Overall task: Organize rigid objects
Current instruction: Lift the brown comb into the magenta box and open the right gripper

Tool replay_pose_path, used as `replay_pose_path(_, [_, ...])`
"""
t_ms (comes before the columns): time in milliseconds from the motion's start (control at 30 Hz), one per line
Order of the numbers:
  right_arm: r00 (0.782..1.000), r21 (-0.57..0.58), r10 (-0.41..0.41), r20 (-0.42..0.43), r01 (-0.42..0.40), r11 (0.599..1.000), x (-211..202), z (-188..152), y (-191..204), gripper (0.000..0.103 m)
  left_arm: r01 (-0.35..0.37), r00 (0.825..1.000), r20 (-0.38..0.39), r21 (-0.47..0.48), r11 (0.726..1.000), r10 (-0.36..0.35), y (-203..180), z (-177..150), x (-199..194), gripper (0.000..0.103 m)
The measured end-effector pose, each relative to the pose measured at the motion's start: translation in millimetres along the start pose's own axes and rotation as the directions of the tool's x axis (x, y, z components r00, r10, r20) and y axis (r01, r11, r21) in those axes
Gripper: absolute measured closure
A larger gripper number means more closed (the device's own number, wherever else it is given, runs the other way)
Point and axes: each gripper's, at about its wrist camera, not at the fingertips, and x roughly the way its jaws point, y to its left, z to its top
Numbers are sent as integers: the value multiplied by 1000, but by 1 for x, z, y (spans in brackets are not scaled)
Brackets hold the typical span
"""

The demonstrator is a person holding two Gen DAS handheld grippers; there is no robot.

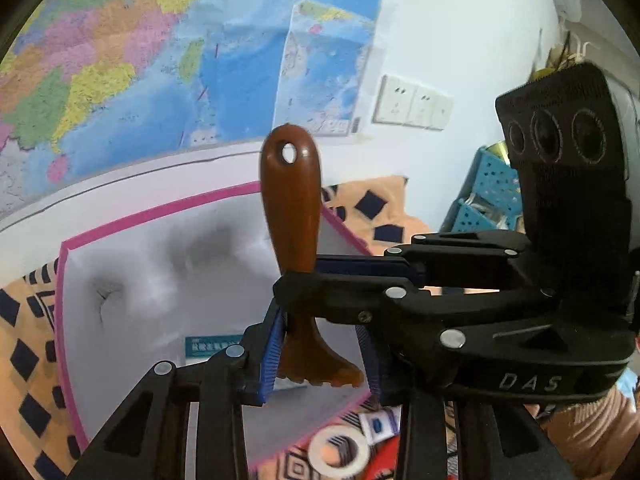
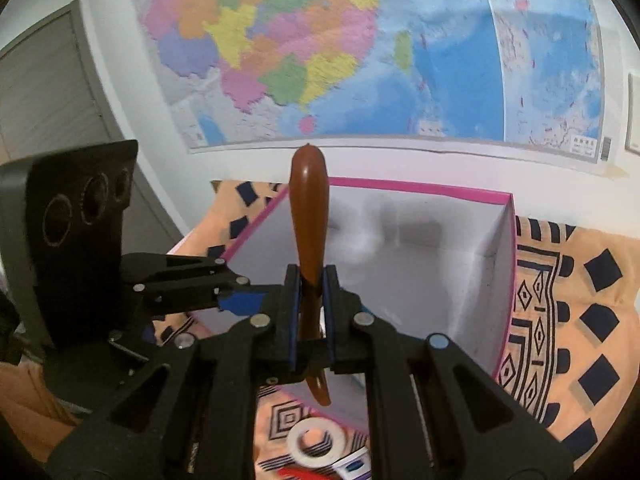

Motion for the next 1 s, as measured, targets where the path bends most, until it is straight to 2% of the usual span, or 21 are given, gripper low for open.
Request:
replay_pose_path(200, [997,57,-25,-71,29,998,30,8,-27,90,-38,997,-71,-32,999,36,21,10,38,69])
replay_pose_path(433, [989,195,-93,-111,114,974,51,13,-66,77,-120,984,-145,-102,987,105,42,1,56,69])
replay_pose_path(567, [987,211,-111,-113,133,968,45,5,-70,74,-133,986,-122,-125,983,118,50,-2,53,69])
replay_pose_path(667, [980,226,-170,-104,189,956,39,1,-75,59,-132,987,-107,-129,983,119,50,-2,50,68])
replay_pose_path(767, [981,244,-172,-94,190,951,37,4,-80,59,-138,987,-97,-130,982,126,48,-2,47,68])
replay_pose_path(833, [986,247,-142,-85,159,956,34,4,-78,59,-140,987,-98,-131,981,127,47,-4,45,68])
replay_pose_path(900, [988,230,-130,-80,146,962,31,3,-71,59,-133,988,-101,-129,983,120,44,-4,46,59])
replay_pose_path(1000, [993,202,-105,-63,115,973,22,-1,-58,59,-117,991,-77,-123,986,108,38,-10,37,52])
